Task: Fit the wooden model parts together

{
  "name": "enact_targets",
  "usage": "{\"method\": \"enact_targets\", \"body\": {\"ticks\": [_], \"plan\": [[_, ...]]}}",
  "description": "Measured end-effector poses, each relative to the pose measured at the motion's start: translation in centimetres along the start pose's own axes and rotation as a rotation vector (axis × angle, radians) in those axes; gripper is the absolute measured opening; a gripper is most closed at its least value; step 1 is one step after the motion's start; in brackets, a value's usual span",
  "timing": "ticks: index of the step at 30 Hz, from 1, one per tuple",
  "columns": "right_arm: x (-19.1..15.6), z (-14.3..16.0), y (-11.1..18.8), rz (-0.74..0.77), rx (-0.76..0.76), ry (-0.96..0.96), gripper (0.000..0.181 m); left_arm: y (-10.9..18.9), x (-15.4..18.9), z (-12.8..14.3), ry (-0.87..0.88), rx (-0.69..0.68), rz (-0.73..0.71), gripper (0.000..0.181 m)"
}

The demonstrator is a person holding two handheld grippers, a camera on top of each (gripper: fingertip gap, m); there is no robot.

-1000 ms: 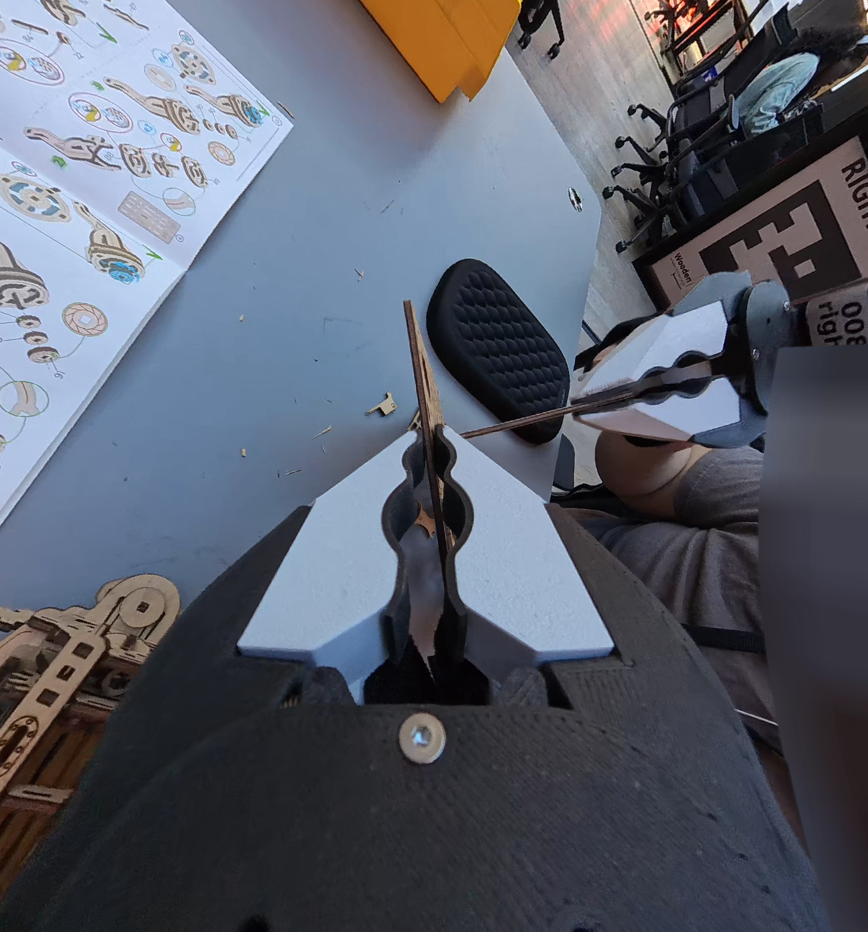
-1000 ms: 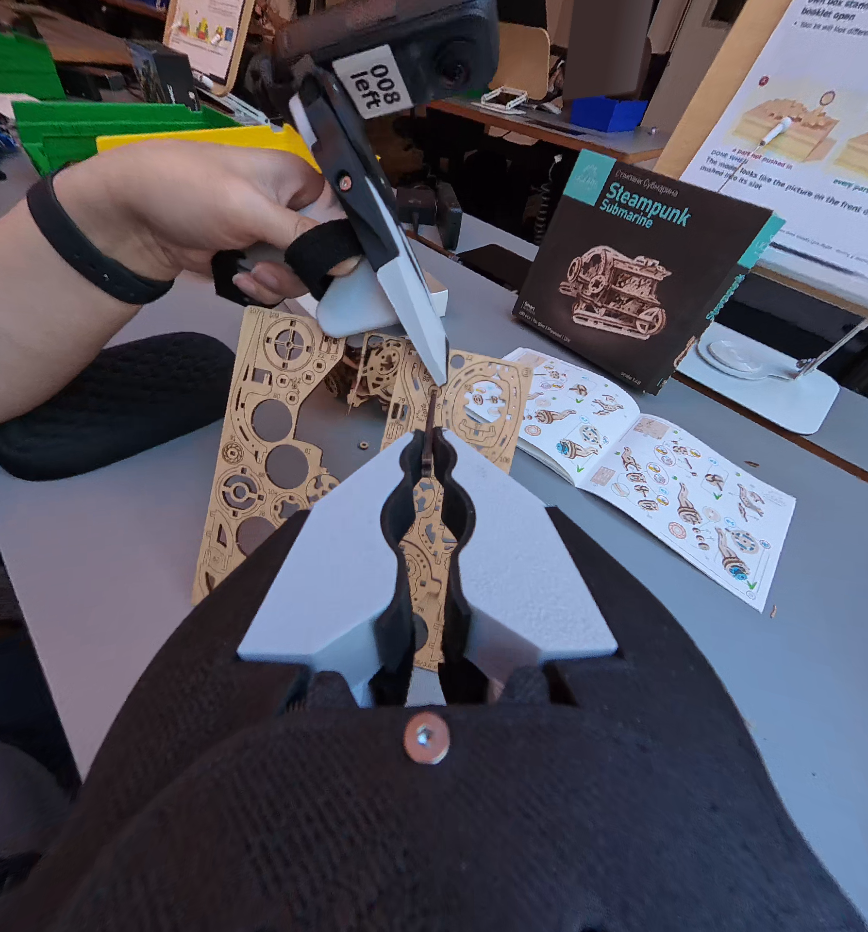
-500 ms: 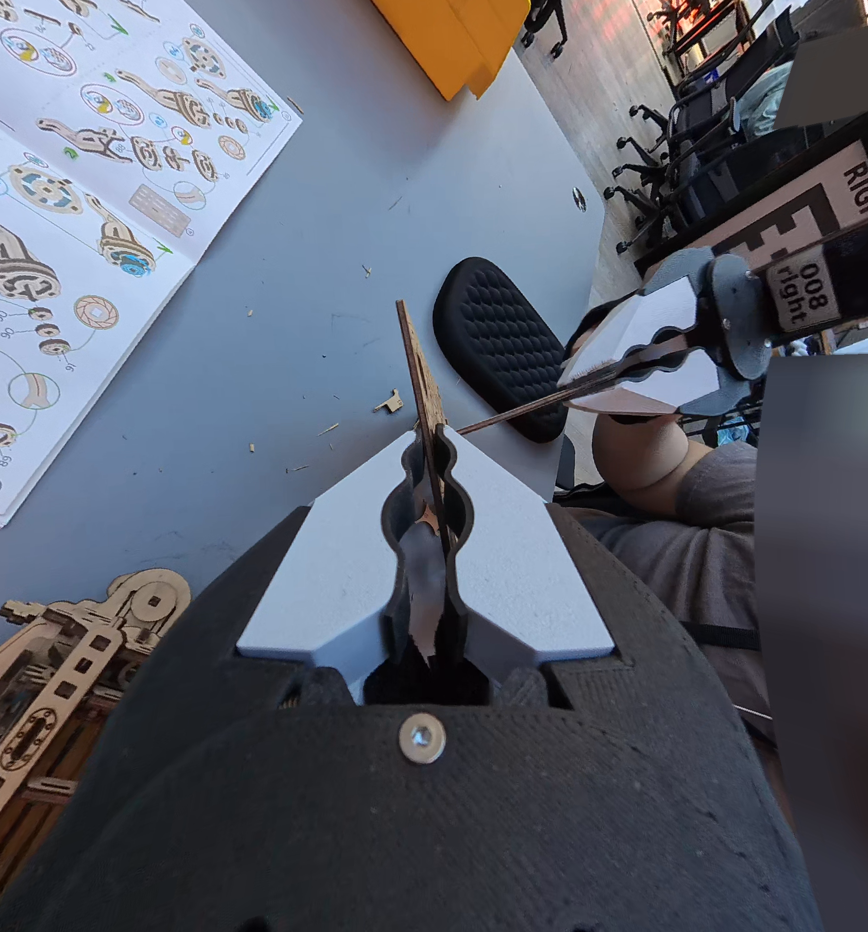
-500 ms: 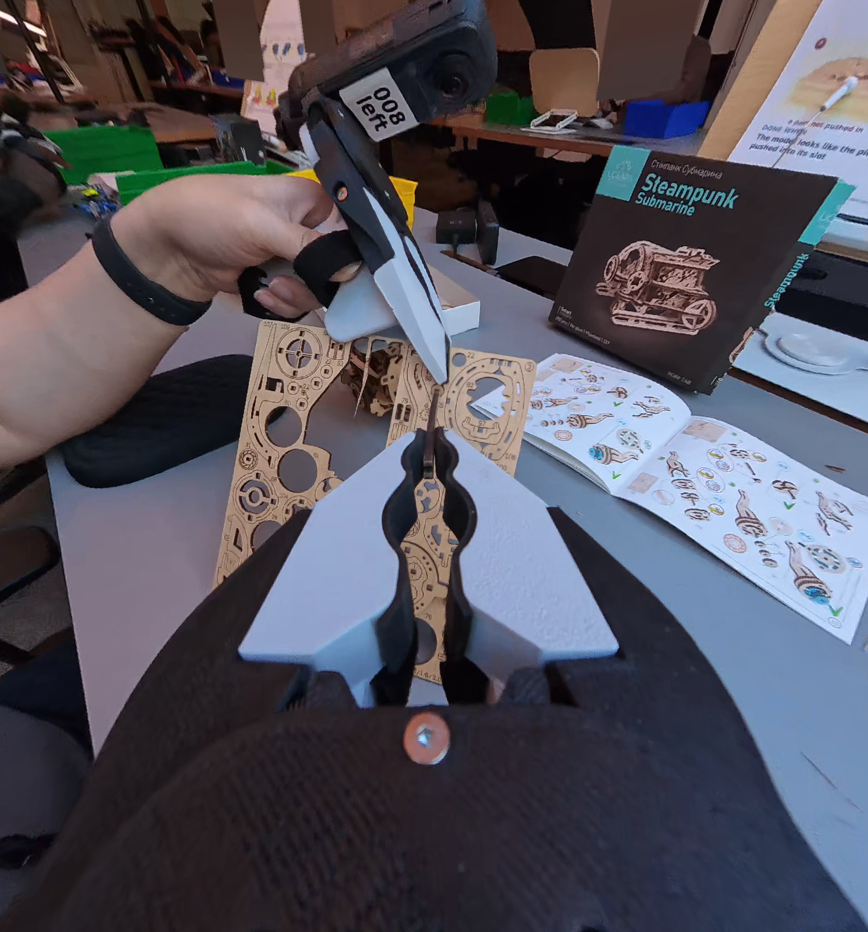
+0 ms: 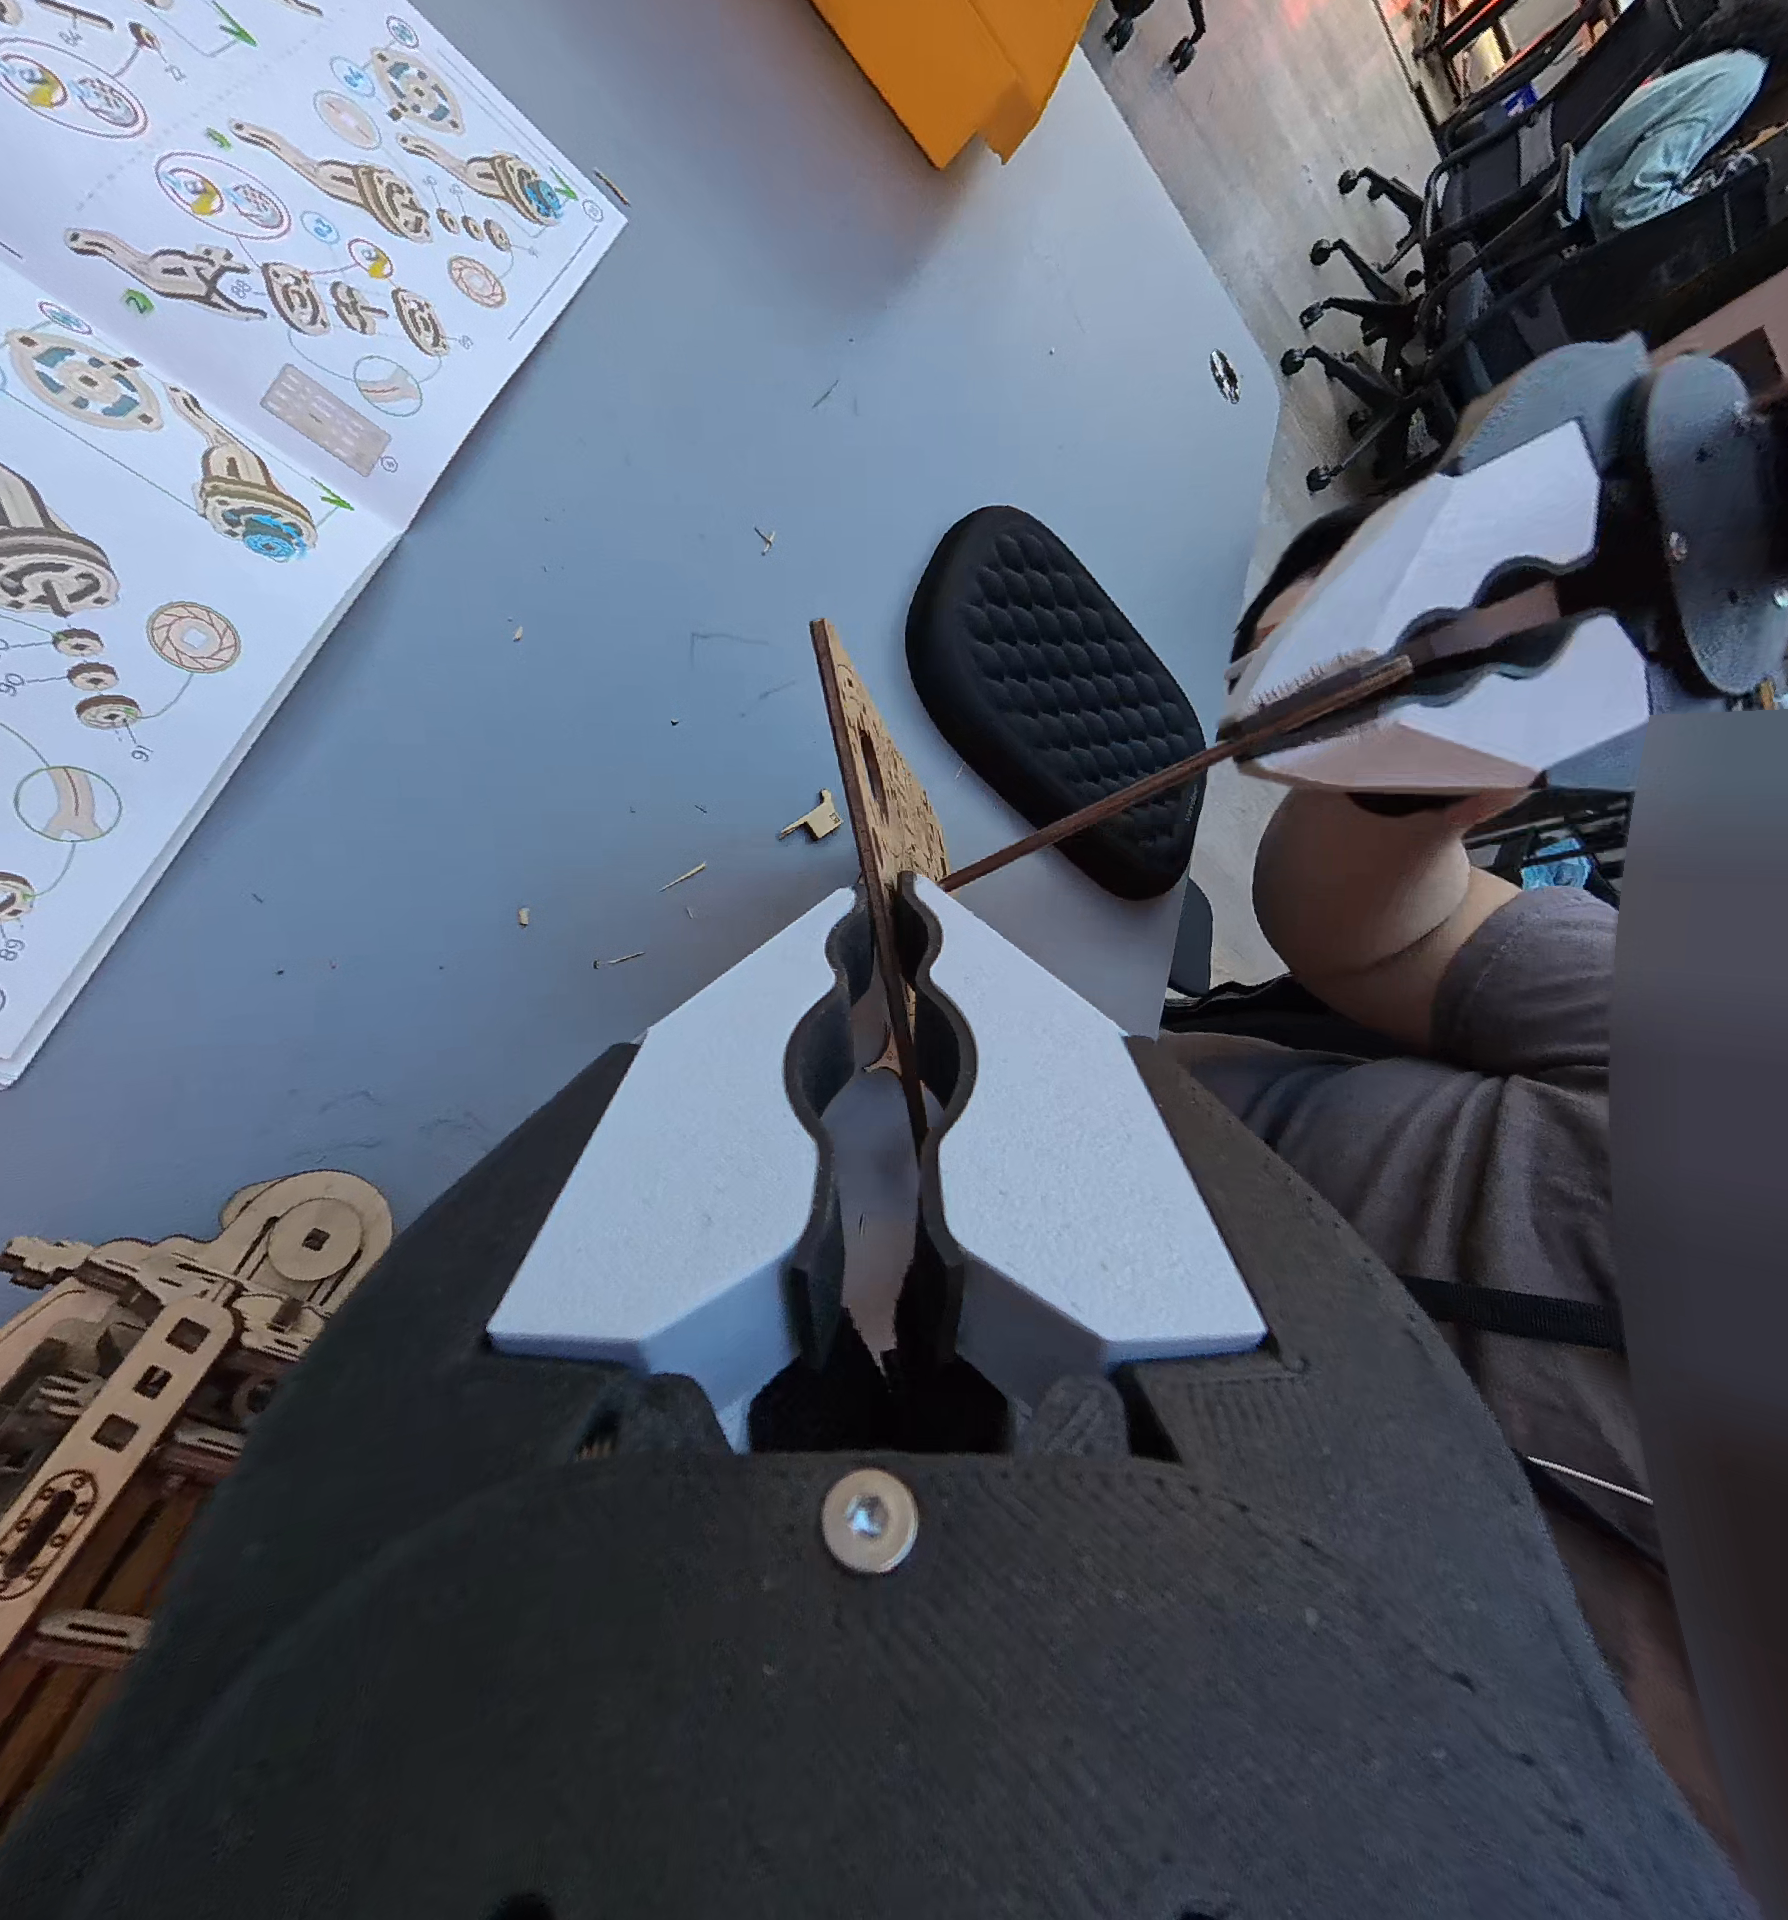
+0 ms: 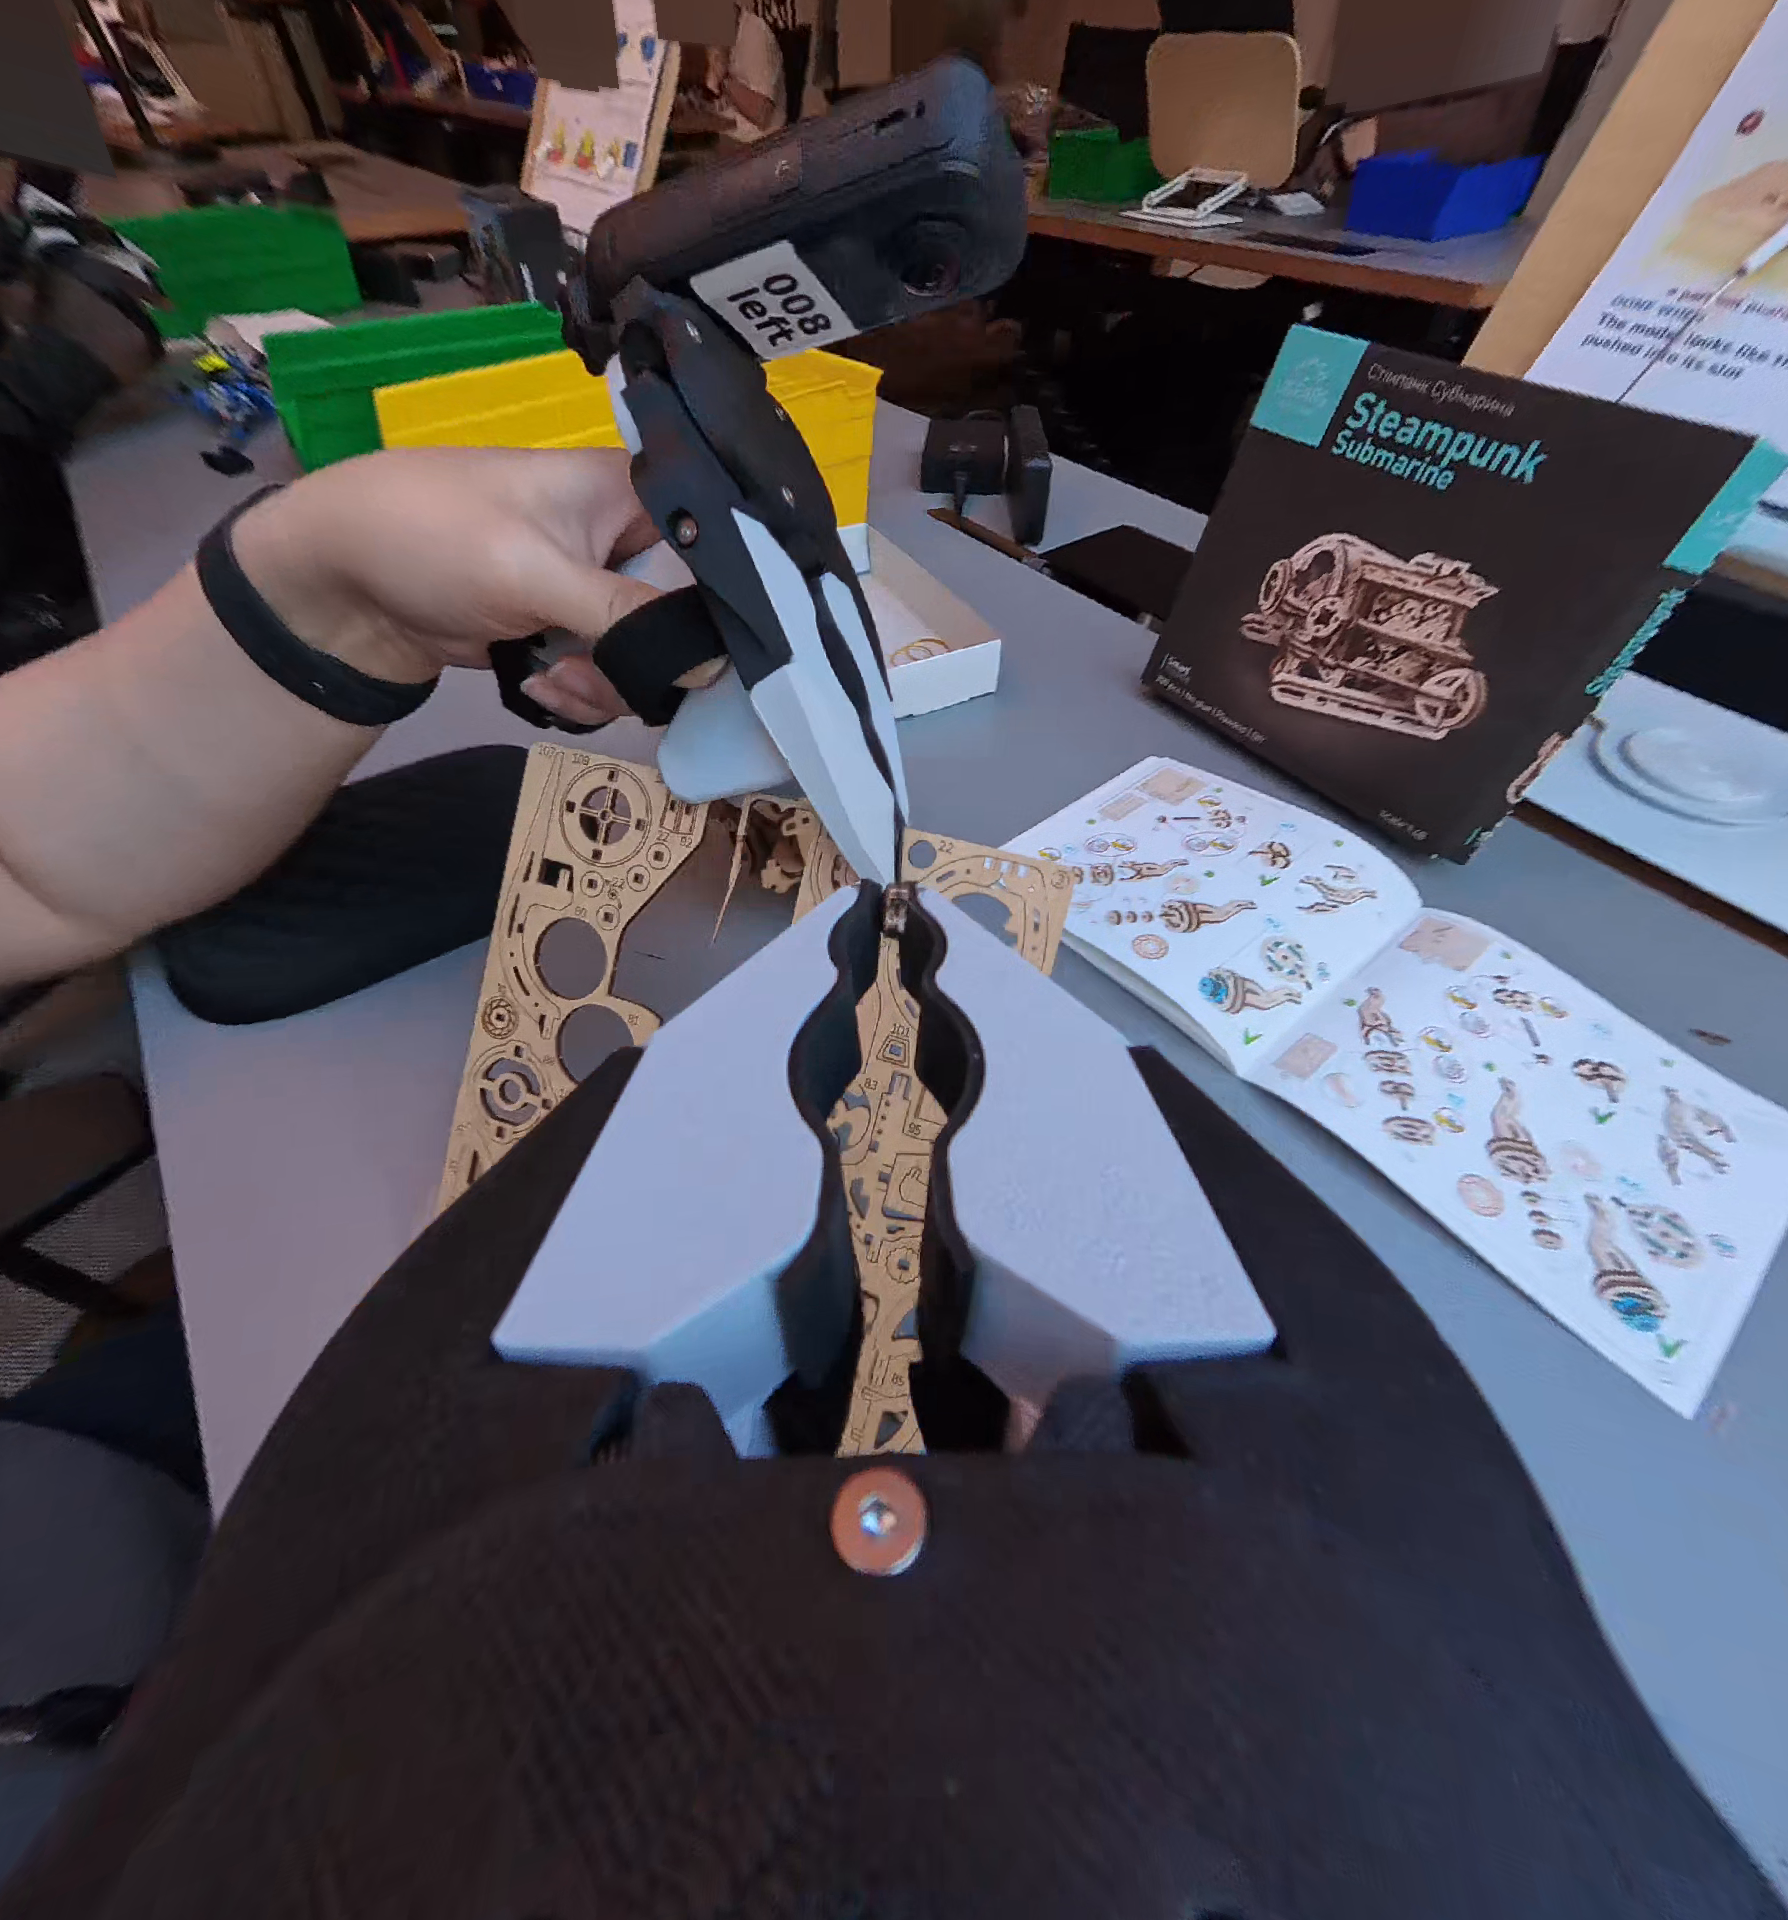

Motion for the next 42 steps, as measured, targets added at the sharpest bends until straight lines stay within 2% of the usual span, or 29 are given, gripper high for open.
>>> {"method": "enact_targets", "body": {"ticks": [2,4,7,9,11,15,17,20,24,26,29,31,35,37,42], "plan": [[0.1,1.0,0.2,-0.039,0.037,-0.004,0.002,0.0,0.0,0.0,0.003,0.002,0.001,0.002],[-0.6,1.8,0.4,0.001,0.110,0.025,0.002,0.0,0.0,-0.1,0.010,0.013,0.009,0.002],[-2.5,2.5,0.0,0.182,0.144,0.167,0.002,0.0,-0.1,-0.1,0.013,0.013,-0.001,0.001],[-3.5,1.9,-0.5,0.274,0.105,0.263,0.002,-0.1,-0.2,-0.1,0.006,0.007,-0.022,0.002],[-3.6,0.9,-0.9,0.300,0.044,0.301,0.002,-0.3,-0.4,0.0,-0.008,-0.007,-0.064,0.003],[-2.3,-1.3,-1.3,0.189,-0.046,0.245,0.002,-0.8,0.0,0.2,-0.008,-0.025,-0.043,0.003],[-1.2,-1.3,-1.4,0.086,-0.061,0.182,0.002,-0.7,-0.3,0.2,0.008,-0.019,-0.036,0.003],[0.4,-0.4,-0.6,-0.059,0.017,0.033,0.002,-0.6,-0.2,0.1,0.022,-0.011,0.010,0.002],[1.4,1.6,0.1,-0.154,0.152,-0.122,0.002,-0.7,-0.2,0.0,0.021,-0.007,0.010,0.002],[0.4,1.6,0.2,-0.090,0.196,-0.070,0.002,-0.7,-0.1,0.0,0.029,-0.002,0.026,0.002],[-2.6,1.0,-0.3,0.138,0.156,0.222,0.002,-0.7,-0.1,0.0,0.031,0.002,0.017,0.001],[-3.9,1.1,-1.2,0.261,0.113,0.350,0.002,-0.7,-0.3,0.0,0.030,-0.003,-0.014,0.002],[-4.1,1.2,-1.3,0.330,0.130,0.398,0.002,-0.7,-0.5,0.0,0.032,-0.002,-0.022,0.002],[-3.2,0.8,-1.0,0.273,0.128,0.359,0.002,-0.7,-0.4,0.1,0.022,-0.005,-0.026,0.003],[1.7,0.6,0.3,-0.191,0.223,-0.113,0.001,-0.5,0.6,-0.1,0.003,0.005,0.021,0.002]]}}
Point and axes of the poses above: each gripper's, where its closed fingertips meet, y back along the fingers, z out of its underside, x = y × z across the jaws, the point moved 4 cm from there along y, back along the fingers, and after that the axes turned 9 degrees about -x, right-handed, at the moved point
